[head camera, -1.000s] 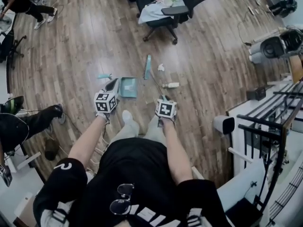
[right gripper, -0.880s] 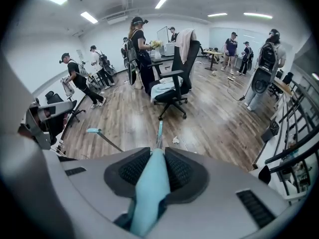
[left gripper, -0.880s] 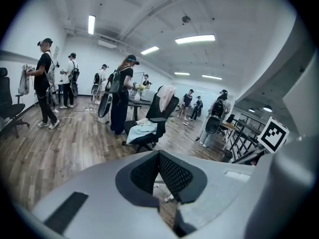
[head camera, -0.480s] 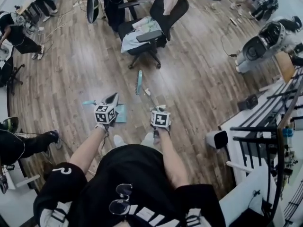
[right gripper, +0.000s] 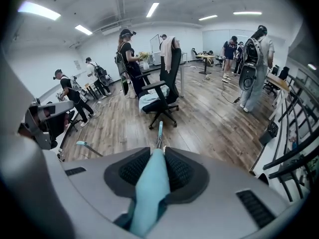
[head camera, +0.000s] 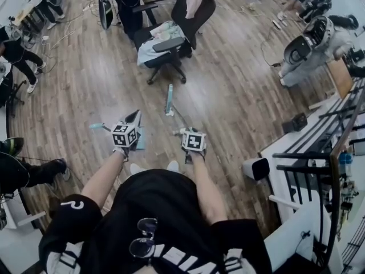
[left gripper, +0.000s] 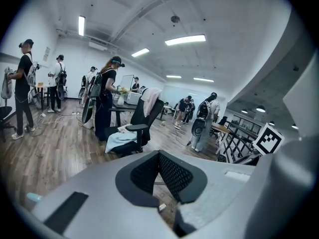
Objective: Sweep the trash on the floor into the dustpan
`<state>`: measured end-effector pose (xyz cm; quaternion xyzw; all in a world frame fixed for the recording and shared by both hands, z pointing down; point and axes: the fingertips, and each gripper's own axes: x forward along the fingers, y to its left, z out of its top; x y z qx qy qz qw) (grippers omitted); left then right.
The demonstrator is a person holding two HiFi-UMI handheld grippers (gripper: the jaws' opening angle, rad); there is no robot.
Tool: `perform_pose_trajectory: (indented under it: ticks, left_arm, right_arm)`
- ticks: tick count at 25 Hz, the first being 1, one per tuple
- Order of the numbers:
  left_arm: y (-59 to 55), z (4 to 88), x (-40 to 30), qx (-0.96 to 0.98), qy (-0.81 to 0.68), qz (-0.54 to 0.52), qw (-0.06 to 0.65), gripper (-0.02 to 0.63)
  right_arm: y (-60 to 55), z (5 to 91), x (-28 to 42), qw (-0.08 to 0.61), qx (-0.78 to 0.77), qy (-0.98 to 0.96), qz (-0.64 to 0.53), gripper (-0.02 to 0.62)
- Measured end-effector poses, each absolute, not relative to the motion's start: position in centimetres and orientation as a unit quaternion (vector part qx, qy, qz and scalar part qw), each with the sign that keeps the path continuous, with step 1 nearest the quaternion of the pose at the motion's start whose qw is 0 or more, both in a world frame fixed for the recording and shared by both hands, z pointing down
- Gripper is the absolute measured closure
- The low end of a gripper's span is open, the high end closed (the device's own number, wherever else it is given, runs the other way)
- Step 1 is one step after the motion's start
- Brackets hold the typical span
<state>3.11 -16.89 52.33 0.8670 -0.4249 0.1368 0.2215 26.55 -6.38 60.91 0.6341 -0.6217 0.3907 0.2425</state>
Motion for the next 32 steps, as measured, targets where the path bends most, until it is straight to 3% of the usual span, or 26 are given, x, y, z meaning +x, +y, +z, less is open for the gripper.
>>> perform_pose_trajectory:
  ticks: [13, 25, 32]
  left_arm:
    - [-14.2, 54.4, 10.0, 0.873, -0.396, 0.164, 0.232, 0.607]
    - [-14.3, 57.7, 13.3, 0.864, -0.393, 0.175, 0.261, 0.607]
    - [-14.9, 60.9, 13.6, 0.858, -0.393, 0.175, 0.279, 0.607]
  right_arm:
    - [-3.2, 63.3, 35.9, 0.23, 0.665, -0.579, 0.411, 0.511]
    - [-1.2, 71.2, 42.4, 0.259, 0.657, -0.523, 0.478, 0.511]
    - [0.9, 76.9, 46.1, 0.381, 0.651, -0.461, 0.467, 0.511]
